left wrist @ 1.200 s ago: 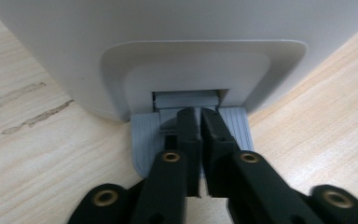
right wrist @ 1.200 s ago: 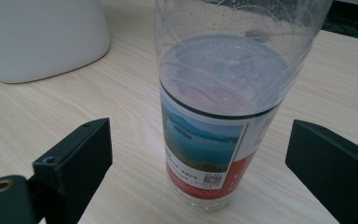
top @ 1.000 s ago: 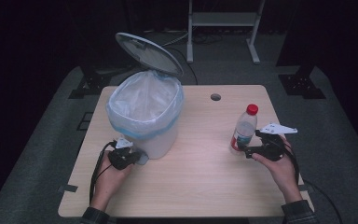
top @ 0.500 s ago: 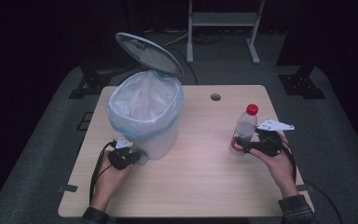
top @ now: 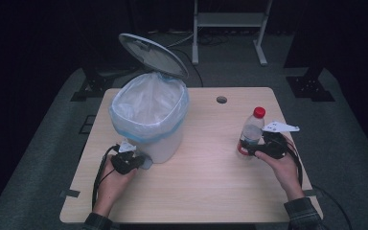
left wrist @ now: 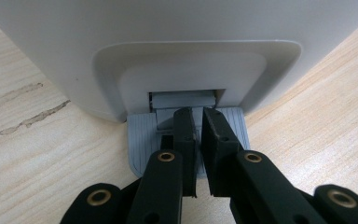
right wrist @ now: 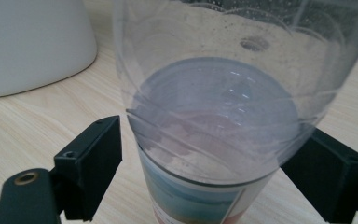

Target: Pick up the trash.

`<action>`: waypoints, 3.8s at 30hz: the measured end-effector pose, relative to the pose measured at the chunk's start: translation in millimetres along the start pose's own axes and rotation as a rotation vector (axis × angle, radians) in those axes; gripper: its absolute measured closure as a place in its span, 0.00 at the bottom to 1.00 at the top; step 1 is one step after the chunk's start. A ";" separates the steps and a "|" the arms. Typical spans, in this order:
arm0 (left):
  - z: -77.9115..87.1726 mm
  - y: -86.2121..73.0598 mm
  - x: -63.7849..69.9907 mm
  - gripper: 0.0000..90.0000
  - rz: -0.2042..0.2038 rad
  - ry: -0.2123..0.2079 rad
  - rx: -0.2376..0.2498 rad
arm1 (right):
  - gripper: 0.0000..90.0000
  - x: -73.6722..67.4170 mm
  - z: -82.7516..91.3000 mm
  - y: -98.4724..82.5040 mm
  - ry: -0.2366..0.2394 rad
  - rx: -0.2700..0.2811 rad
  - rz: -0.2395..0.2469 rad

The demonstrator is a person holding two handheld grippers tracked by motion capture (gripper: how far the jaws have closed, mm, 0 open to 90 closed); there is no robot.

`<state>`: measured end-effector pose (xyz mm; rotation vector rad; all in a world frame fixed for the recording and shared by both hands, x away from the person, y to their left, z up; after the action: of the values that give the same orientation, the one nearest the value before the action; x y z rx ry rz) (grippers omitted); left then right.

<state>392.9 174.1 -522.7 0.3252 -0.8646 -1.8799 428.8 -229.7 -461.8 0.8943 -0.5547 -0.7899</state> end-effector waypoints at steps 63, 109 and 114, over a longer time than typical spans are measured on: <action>-0.1 0.2 -0.1 0.94 0.013 -0.003 0.005 | 0.31 -8.4 30.2 44.2 0.077 0.160 0.007; -0.1 0.0 -0.1 0.94 0.020 -0.009 0.004 | 0.31 -29.1 64.0 100.5 0.130 0.342 0.042; 0.1 0.0 -0.1 0.94 0.020 -0.009 0.004 | 0.31 -34.8 67.8 111.4 0.143 0.369 0.048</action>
<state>392.9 174.2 -522.7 0.3098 -0.8749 -1.8629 400.5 -190.9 -335.7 1.2619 -0.6030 -0.5825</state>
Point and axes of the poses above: each handheld gripper's, and its own axes: z roughly backward along the jaws, y roughly out of its top, x roughly to its right, the point moved 9 cm from there along -z, roughly forward along the jaws, and after that the axes turned 9 degrees about z, right-handed, at the moved point
